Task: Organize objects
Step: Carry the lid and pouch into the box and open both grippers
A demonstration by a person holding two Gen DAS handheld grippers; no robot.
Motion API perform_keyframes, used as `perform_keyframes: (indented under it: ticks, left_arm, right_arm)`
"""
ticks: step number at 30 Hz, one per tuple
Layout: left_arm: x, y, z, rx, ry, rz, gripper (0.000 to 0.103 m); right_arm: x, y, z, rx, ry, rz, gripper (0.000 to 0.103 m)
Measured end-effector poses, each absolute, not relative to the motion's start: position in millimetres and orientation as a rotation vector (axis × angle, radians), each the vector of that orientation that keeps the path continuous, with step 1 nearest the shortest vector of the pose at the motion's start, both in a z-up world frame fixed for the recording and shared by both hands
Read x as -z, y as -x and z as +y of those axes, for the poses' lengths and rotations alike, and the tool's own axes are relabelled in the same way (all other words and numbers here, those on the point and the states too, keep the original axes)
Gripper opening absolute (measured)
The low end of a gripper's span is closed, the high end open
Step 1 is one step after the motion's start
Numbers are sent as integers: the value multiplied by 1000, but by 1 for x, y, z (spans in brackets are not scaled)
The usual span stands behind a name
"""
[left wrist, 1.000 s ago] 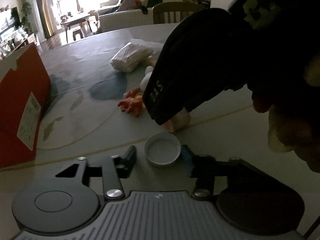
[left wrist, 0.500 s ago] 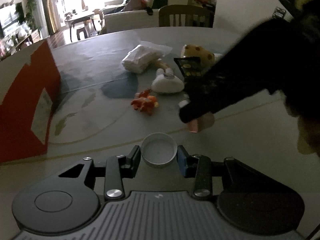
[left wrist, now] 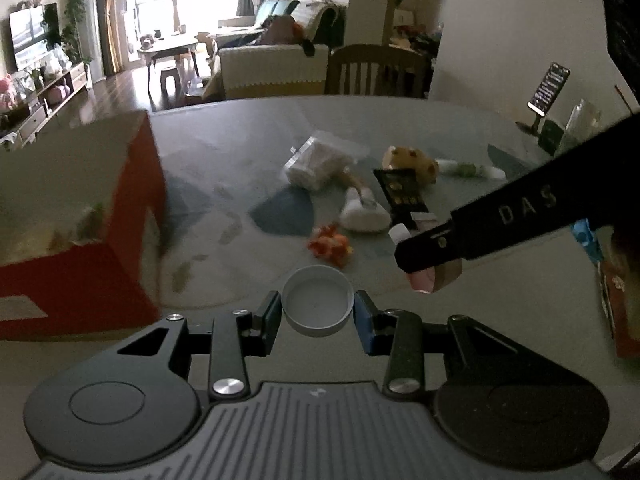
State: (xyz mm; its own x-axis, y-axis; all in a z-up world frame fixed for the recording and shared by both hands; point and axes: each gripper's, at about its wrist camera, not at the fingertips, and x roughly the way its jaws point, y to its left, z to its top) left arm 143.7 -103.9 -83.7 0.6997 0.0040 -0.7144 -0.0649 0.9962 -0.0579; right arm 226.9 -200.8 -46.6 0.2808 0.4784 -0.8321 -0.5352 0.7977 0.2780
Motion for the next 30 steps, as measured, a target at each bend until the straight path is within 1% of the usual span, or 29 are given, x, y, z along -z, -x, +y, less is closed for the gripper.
perform_keyframes:
  ticks: [14,22,30]
  left_arm:
    - [34,-121,-27,-58,92,744,38]
    - [19,-110,33,-73,82,733,38]
    - [17,-108,94,-122,85,746,38]
  right_arm:
    - [5,-207,-140,-723,68,1024,27]
    - [-7,-203,-91,-757,85,989,27]
    - [-6,-206,-38,-798,122,970,27]
